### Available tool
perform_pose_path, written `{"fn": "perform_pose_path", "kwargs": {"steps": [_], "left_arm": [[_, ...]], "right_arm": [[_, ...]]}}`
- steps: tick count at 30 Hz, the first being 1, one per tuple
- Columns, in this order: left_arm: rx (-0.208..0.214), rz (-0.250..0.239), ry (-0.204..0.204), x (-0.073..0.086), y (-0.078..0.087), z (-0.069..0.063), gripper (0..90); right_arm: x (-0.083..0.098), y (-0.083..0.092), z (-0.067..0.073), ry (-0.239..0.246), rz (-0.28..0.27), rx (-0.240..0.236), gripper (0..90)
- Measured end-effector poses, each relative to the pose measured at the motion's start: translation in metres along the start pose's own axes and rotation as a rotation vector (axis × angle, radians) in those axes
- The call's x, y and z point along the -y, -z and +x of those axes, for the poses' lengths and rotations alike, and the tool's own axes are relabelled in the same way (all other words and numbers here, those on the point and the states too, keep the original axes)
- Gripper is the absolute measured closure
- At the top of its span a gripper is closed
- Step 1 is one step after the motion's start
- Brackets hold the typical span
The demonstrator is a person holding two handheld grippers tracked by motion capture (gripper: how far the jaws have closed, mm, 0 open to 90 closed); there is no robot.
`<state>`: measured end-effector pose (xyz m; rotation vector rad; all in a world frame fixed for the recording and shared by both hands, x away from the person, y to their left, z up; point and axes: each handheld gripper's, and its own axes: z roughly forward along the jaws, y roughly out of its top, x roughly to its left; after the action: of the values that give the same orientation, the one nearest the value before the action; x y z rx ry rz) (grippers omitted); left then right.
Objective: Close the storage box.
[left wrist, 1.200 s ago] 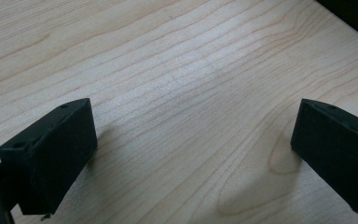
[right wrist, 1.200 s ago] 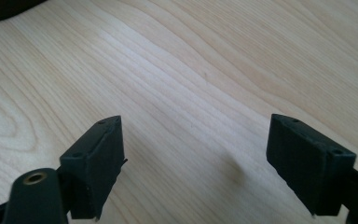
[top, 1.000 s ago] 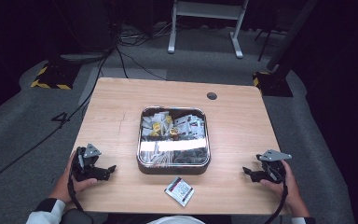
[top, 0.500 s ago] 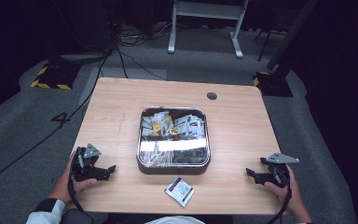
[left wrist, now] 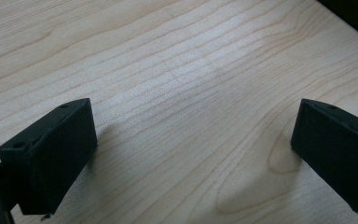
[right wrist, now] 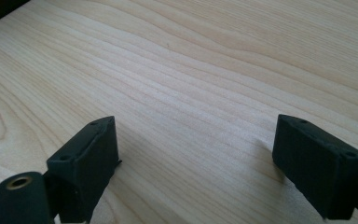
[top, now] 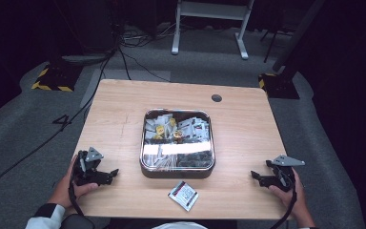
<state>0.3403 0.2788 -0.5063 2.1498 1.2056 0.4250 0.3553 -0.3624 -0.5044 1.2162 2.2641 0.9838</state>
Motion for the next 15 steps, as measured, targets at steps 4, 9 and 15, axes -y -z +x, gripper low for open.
{"fn": "perform_pose_path", "kwargs": {"steps": [4, 9, 15], "left_arm": [[-0.002, -0.002, 0.002, -0.0005, -0.0008, -0.0001, 0.1], [-0.002, -0.002, 0.003, -0.0011, -0.0013, -0.0001, 0.1], [-0.001, -0.002, 0.003, -0.0014, -0.0016, 0.0, 0.1]], "right_arm": [[-0.0003, -0.0003, -0.0002, 0.001, 0.001, 0.0, 14.3], [-0.0003, -0.0003, -0.0003, 0.001, 0.001, 0.0, 14.3], [-0.0003, -0.0003, -0.0003, 0.001, 0.001, 0.0, 14.3]]}}
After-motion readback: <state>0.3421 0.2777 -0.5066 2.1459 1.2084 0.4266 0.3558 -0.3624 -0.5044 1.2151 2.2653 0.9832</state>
